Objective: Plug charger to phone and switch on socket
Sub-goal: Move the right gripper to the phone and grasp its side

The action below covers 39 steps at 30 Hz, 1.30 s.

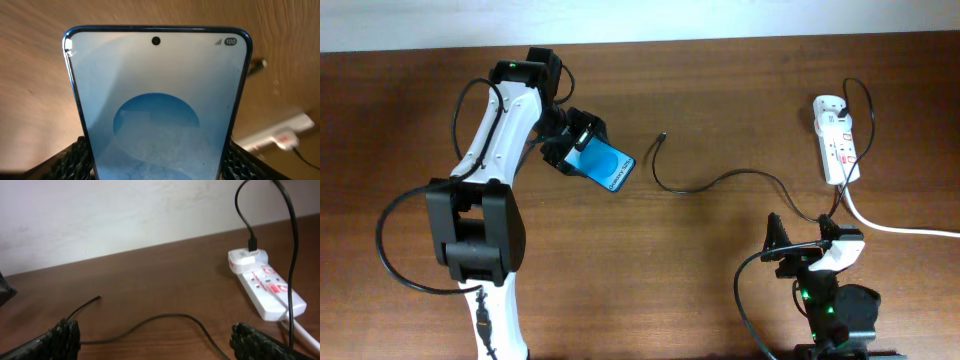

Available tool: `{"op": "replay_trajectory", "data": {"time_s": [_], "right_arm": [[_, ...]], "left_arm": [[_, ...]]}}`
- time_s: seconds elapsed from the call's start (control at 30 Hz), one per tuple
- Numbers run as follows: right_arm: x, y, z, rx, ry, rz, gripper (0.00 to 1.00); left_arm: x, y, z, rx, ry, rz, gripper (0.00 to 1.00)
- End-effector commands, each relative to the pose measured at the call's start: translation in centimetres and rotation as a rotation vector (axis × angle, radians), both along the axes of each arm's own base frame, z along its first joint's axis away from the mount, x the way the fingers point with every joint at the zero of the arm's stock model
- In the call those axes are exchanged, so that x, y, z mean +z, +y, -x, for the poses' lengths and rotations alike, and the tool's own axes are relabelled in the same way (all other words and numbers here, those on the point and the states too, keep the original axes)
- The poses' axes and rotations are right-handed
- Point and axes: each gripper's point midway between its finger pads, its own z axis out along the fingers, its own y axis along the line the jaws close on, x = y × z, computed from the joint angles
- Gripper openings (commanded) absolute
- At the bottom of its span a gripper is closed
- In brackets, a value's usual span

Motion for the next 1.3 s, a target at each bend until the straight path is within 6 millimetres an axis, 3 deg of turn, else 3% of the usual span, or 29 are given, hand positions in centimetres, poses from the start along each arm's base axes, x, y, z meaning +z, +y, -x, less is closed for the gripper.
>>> {"op": "replay_trajectory", "data": {"time_s": [0.0,0.2,0.33,0.47,0.6,0.67,0.7,0.73,0.8,0.87,0.93,1.0,1.07,1.27], "right_arm": [[1.0,0.6,-0.5,0.029,0.050,-0.022,0.99],[0.3,1.6,-3.1,0.090,0.245,-0.045,0.98],[-0.4,3.1,-4.2,0.174,0.370,-0.083,0.98],[2.8,3.5,-5.7,0.198,0.495,-0.109,0.98],[9.6,4.9,-7.0,0.280,0.486,-0.139,0.98],[11.6,5.0,-8.0,0.293,0.413,-0.137,0.98],[11.4,5.2,-8.4,0.267,0.437,-0.233,0.98],[9.8,5.7,-9.1,0.256,0.517,-0.348,0.98],[8.3,6.8,-9.6,0.317,0.574,-0.384,0.98],[6.0,9.4,-10.7,0.454,0.656,-0.455,0.96],[3.9,11.7,-11.8,0.504,0.712,-0.493,0.89],[2.2,15.8,-12.5,0.601,0.729,-0.454,0.79],[1.0,19.2,-12.4,0.637,0.753,-0.450,0.78],[-0.9,24.9,-11.1,0.577,0.795,-0.421,0.71]], "left_arm": [[2.8,-2.7,-0.3,0.067,0.051,0.229,0.00],[7.0,-5.7,0.5,0.108,0.163,0.524,0.00],[7.4,-5.9,0.8,0.130,0.205,0.550,0.00],[7.4,-5.2,0.5,0.145,0.199,0.547,0.00],[7.2,-5.2,0.5,0.145,0.197,0.537,0.00],[6.1,-4.5,0.4,0.148,0.184,0.463,0.00],[5.2,-3.9,0.4,0.159,0.180,0.398,0.00],[3.7,-2.7,0.3,0.174,0.168,0.282,0.00],[2.6,-1.8,0.3,0.198,0.169,0.188,0.00],[1.5,-1.2,0.4,0.233,0.177,0.083,0.00],[0.9,-1.1,0.6,0.258,0.186,0.018,0.00],[0.6,-1.5,0.9,0.264,0.190,-0.026,0.00],[0.6,-2.0,1.2,0.252,0.190,-0.027,0.00],[0.5,-1.9,2.1,0.246,0.222,-0.052,0.00]]}}
